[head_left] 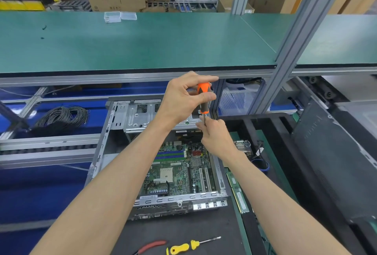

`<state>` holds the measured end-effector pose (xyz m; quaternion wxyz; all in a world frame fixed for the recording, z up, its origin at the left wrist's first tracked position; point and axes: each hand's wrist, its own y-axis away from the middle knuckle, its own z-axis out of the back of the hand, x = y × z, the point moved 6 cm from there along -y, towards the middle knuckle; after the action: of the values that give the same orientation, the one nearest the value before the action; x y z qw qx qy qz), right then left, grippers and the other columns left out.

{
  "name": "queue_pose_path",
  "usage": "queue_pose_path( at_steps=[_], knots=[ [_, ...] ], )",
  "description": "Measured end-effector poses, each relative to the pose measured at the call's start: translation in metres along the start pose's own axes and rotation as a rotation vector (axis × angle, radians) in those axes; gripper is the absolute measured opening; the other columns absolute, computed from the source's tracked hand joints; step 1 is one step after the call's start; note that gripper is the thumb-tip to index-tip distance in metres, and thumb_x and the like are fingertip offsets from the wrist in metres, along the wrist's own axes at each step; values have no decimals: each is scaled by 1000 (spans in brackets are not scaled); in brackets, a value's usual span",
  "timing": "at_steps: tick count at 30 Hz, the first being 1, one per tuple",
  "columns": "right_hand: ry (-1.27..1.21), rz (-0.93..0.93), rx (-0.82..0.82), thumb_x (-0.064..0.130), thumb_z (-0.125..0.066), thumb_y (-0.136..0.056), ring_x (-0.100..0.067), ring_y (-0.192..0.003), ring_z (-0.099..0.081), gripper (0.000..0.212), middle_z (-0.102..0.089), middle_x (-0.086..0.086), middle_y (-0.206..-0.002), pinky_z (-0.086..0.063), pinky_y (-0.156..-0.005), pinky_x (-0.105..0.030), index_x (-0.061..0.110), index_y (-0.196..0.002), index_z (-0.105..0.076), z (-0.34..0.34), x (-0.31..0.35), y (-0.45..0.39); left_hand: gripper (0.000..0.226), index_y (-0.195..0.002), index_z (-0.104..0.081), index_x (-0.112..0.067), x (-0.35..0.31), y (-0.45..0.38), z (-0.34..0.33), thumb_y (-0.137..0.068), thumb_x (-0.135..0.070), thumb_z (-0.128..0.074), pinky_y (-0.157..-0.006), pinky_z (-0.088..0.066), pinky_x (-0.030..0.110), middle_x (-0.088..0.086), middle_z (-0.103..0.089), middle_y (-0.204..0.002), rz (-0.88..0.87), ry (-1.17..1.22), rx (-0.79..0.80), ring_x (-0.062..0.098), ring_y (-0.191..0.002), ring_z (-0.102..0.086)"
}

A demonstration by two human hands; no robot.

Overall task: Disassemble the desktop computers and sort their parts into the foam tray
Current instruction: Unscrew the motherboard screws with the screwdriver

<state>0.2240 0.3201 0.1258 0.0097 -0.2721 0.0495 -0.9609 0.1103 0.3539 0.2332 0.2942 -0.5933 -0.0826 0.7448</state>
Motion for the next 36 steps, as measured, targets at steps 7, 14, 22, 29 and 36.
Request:
queue_pose_path(
  at_steps=[7,14,22,29,36],
  knots=[
    [-7,-44,-99,27,-58,-101,-34,-79,-53,30,-65,-15,-71,-45,-71,-41,3,-84,-61,5,-4,2,31,-125,-70,-13,-8,2,-3,-94,-10,-64,-78,-56,24,1,-61,-110,-65,-7,23,10,-89,-67],
    [27,-32,-13,9,-50,-101,-38,-94,-52,16,-67,-20,-95,-43,-71,-42,-2,-105,-61,-4,-7,-1,34,-118,-73,-25,-3,1,-3,-87,-11,-74,-88,-55,26,-5,-65,-102,-11,-52,35,4,-94,-64],
    [-36,9,-117,21,-59,-97,-32,-66,-53,23,-62,-9,-63,-50,-71,-43,7,-80,-63,4,-8,-1,33,-124,-70,-15,-8,3,-4,-92,-9,-62,-84,-58,31,0,-63,-117,-73,-40,58,13,-103,-66],
    [-22,-16,-117,17,-60,-99,-35,-81,-51,15,-66,-12,-75,-34,-65,-39,6,-90,-64,2,-12,2,33,-108,-77,-28,0,-4,-6,-78,-18,-85,-72,-58,36,0,-51,-93,36,-15,-23,14,-71,-59],
    [8,-12,33,-2,-53,-93,-34,-112,-55,32,-71,-4,-120,-50,-91,-42,5,-124,-60,-4,-12,-1,42,-127,-68,-19,-2,-2,-8,-91,0,-56,-93,-57,32,1,-69,-118,-19,-56,111,13,-109,-68]
  ],
)
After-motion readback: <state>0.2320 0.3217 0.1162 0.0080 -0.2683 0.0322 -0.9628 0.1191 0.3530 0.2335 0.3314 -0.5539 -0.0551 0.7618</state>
